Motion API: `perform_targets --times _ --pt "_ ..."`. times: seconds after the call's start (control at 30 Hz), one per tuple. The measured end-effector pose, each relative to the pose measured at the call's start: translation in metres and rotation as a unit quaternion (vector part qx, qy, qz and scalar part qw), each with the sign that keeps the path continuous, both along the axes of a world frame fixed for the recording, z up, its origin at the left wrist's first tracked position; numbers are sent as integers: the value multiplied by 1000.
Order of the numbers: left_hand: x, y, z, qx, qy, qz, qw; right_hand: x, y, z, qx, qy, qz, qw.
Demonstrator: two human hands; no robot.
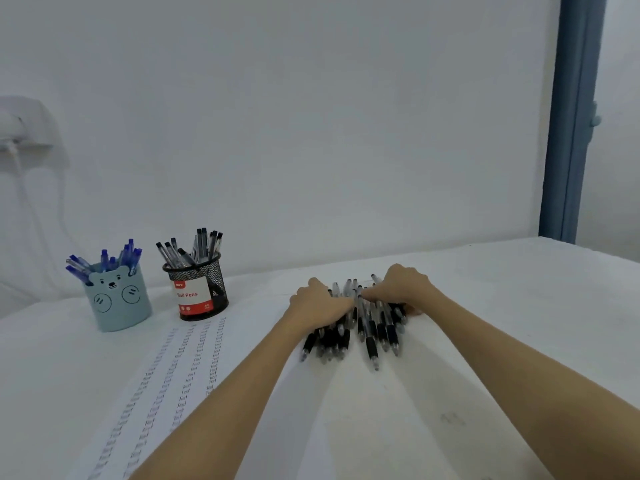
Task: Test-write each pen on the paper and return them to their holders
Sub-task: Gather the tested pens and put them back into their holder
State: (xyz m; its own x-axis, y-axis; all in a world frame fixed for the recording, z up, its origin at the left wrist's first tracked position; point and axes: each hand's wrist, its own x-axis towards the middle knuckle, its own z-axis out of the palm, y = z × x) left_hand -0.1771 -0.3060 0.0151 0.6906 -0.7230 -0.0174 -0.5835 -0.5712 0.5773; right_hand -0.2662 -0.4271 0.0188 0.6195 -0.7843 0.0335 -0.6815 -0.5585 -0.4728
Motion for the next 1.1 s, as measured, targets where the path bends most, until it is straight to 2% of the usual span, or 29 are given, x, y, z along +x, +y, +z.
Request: perform_targets --times 0.13,0.3,0.4,0.5,0.83,0.9,0.97,1.03,1.1 --pt "4 -1 6 -3 -13 -15 1000 -2 -4 8 90 -11 -7 996" --pt "9 0 16 56 -3 -16 998 -10 -8 23 148 86 33 985" --pt "14 -3 15 55 2 1 998 -7 -4 19 104 90 32 990" --pt "17 -5 10 63 -18 17 998 -4 -1 11 46 49 24 997" --pt "23 -10 0 26 -31 40 998 -4 -2 -7 19 -39 13 999" --pt "29 -10 -1 -7 -21 54 998 -8 -7 -6 33 -90 4 995" --pt "30 -9 1 -51 -24 68 996 -9 -13 -4 64 -191 -11 979" --pt "27 -9 5 -145 -23 78 986 -9 -16 1 97 -331 -26 938" --pt "21 -10 11 -289 -3 82 954 -5 -18 8 87 -447 -34 890"
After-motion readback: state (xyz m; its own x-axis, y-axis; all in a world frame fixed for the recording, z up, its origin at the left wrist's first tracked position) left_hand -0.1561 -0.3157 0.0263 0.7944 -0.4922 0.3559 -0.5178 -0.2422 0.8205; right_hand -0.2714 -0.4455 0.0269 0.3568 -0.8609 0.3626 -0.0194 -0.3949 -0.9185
